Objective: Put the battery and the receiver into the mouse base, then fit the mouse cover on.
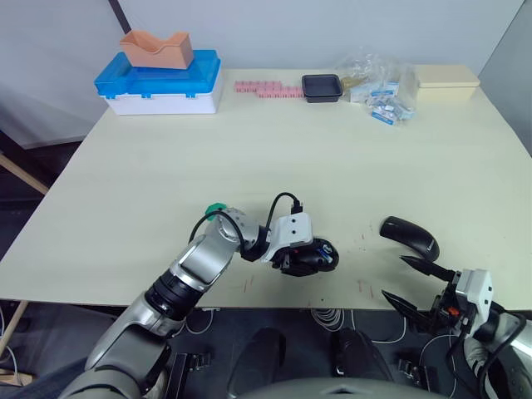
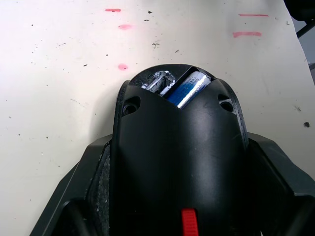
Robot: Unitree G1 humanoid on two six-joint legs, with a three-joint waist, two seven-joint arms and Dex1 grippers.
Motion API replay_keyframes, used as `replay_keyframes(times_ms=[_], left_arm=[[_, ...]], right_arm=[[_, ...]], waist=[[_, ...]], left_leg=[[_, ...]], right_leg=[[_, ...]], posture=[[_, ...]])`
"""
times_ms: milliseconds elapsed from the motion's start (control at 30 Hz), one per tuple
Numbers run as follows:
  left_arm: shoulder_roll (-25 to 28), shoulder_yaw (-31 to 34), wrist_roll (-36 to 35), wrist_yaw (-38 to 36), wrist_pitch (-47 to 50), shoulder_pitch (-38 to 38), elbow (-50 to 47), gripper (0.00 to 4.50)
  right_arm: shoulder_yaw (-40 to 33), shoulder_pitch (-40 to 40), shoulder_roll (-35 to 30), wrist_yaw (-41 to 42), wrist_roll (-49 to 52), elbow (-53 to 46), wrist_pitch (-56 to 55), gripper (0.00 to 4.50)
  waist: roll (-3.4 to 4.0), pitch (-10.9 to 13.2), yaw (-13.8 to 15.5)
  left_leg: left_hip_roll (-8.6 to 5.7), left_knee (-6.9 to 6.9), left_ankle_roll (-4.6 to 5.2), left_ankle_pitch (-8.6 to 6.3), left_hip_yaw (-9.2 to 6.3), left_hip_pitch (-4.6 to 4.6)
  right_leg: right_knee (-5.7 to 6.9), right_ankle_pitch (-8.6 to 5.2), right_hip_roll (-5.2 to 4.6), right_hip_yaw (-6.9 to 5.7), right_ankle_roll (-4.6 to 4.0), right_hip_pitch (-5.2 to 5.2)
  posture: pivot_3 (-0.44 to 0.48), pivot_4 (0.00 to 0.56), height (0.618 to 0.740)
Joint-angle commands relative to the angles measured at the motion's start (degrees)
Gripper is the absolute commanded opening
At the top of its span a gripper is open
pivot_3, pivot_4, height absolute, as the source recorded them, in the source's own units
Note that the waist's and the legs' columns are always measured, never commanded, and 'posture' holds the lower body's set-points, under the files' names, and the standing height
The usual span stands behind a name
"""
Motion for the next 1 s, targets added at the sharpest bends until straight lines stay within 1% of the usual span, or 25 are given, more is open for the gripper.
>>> replay_keyframes(times_ms=[33,67,100,167,200,233,500,633,800,1000], left_arm=[[-0.47,-0.16,-0.51,-0.39,-0.17,-0.49,-0.02,2.95],[-0.61,0.13,-0.72,-0.30,-0.12,-0.49,-0.09,2.95],[-0.72,0.40,-1.00,-0.34,-0.08,-0.54,-0.16,3.45],[-1.09,1.10,-1.64,-0.27,-0.18,-0.63,-0.14,4.11],[-1.21,1.34,-1.85,-0.26,-0.27,-0.67,-0.12,4.39],[-1.34,1.58,-2.09,-0.28,-0.37,-0.75,-0.08,4.47],[-0.72,4.80,-6.40,-1.39,0.08,-0.25,-2.58,4.47],[0.00,8.89,-10.21,-1.58,-0.01,0.88,-5.09,4.47],[1.32,17.31,-16.61,-0.28,1.11,3.52,-8.36,4.47],[2.51,27.55,-18.98,6.72,1.59,9.87,-9.05,4.47]], right_arm=[[0.08,1.14,1.16,0.35,0.16,-0.25,-2.55,4.47],[0.15,1.20,1.49,0.44,0.12,-0.08,-3.10,4.47],[0.21,1.21,1.89,0.54,0.17,0.10,-3.72,4.49],[0.34,1.24,2.31,0.82,0.38,0.32,-4.48,4.50],[0.43,1.28,2.39,0.93,0.44,0.40,-4.71,4.50],[0.50,1.34,2.53,1.19,0.56,0.58,-4.97,4.50],[0.79,1.08,3.25,3.53,1.33,2.46,-7.68,4.50],[1.08,0.77,3.51,4.23,1.74,3.02,-8.41,4.50],[1.26,0.11,3.91,5.72,3.18,3.28,-9.36,4.50],[1.54,-1.23,4.77,8.00,5.53,3.73,-10.69,4.50]], waist=[[0.01,0.01,0.01],[0.01,0.01,0.01],[0.02,0.02,0.01],[0.02,0.03,0.01],[0.04,0.11,-0.02],[0.07,0.22,-0.08],[0.10,0.44,-0.19],[0.09,0.50,-0.25],[0.13,0.59,-0.23],[0.14,0.70,-0.61]], left_leg=[[0.00,0.00,0.00,0.00,-0.01,0.00],[0.00,0.00,0.00,0.00,-0.01,-0.01],[0.00,0.00,0.00,0.00,-0.01,-0.01],[0.00,0.00,0.00,0.00,0.00,-0.01],[0.00,0.00,0.00,0.00,-0.01,-0.01],[0.00,0.00,0.00,0.00,-0.01,-0.01],[0.04,-0.05,0.00,0.00,0.04,-0.07],[0.05,-0.05,0.00,0.00,0.05,-0.05],[0.08,-0.05,0.00,0.00,0.01,-0.04],[0.13,-0.06,-0.01,0.00,-0.09,0.02]], right_leg=[[0.00,0.00,0.00,-0.01,0.00,0.00],[0.00,0.00,0.00,-0.01,0.00,0.00],[0.00,0.00,0.00,0.00,0.00,-0.01],[0.00,0.00,-0.01,0.02,0.00,-0.01],[0.00,0.00,-0.01,0.02,0.00,-0.01],[0.00,0.00,0.00,0.01,0.00,-0.02],[0.00,0.00,0.03,0.03,0.00,-0.12],[0.00,0.00,0.02,0.07,0.00,-0.12],[0.01,0.00,0.03,0.09,-0.01,-0.12],[0.01,0.01,0.03,0.18,-0.01,-0.14]], posture=[[0.000,0.150,0.740],[0.000,0.150,0.740],[0.000,0.150,0.740],[0.000,0.150,0.740],[0.000,0.150,0.740],[0.000,0.150,0.740],[0.000,0.150,0.740],[0.000,0.150,0.740],[0.000,0.150,0.740],[0.000,0.150,0.740]])
